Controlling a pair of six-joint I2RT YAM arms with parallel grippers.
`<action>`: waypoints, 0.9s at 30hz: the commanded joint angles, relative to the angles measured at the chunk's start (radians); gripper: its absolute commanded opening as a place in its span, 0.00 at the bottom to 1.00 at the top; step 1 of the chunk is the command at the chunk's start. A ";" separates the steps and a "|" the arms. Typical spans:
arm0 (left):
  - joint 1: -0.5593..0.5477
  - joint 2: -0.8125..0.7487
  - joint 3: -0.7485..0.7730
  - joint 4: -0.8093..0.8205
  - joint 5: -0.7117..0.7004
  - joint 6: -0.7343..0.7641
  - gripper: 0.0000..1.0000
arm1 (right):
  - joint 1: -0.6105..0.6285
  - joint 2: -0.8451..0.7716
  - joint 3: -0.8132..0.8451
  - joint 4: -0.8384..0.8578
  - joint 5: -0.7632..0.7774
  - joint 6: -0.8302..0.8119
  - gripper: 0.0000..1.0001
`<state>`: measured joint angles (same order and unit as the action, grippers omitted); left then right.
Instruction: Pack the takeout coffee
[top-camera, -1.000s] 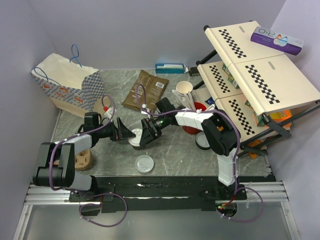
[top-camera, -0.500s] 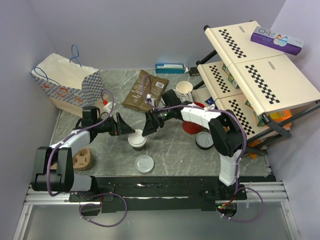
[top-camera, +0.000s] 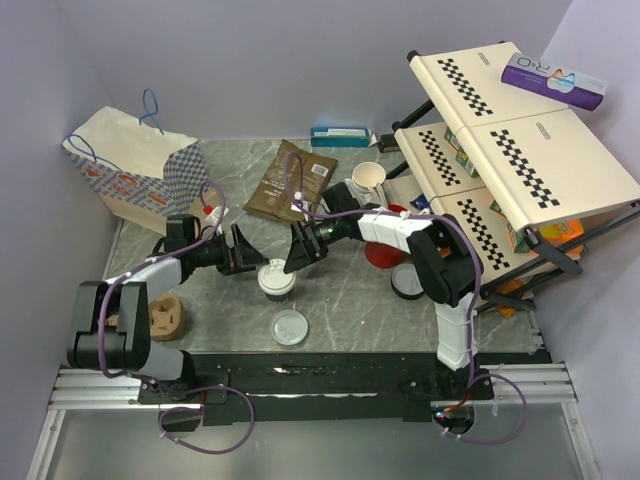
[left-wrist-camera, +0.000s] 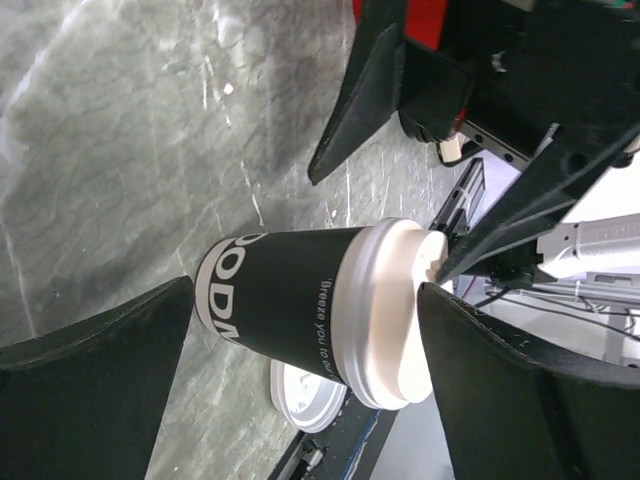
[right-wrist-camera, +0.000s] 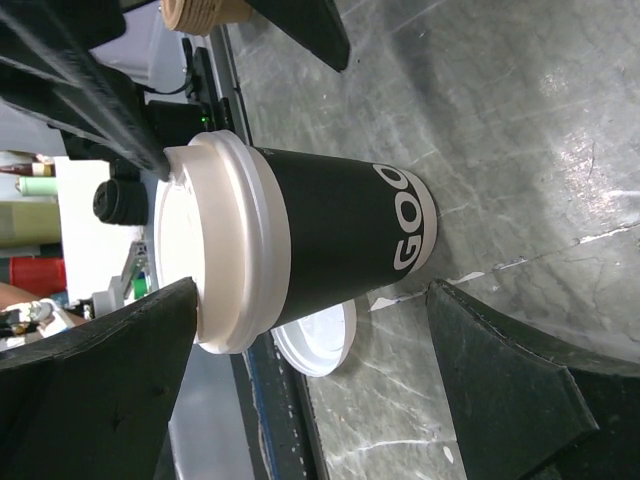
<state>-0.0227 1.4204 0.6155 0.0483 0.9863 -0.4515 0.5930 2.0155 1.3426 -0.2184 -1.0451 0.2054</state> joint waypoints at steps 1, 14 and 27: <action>0.003 0.043 0.004 0.025 -0.006 -0.009 0.99 | 0.004 0.025 0.010 0.031 0.002 0.003 1.00; 0.001 0.143 -0.014 -0.022 -0.156 0.028 0.97 | 0.005 0.025 -0.112 0.175 0.010 0.052 0.98; 0.003 0.252 -0.005 -0.087 -0.307 0.034 0.95 | 0.019 0.012 -0.183 0.271 0.181 0.011 0.95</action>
<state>-0.0231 1.5768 0.6468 0.0830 1.0351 -0.4973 0.5961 1.9938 1.1721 0.1375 -1.0744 0.3283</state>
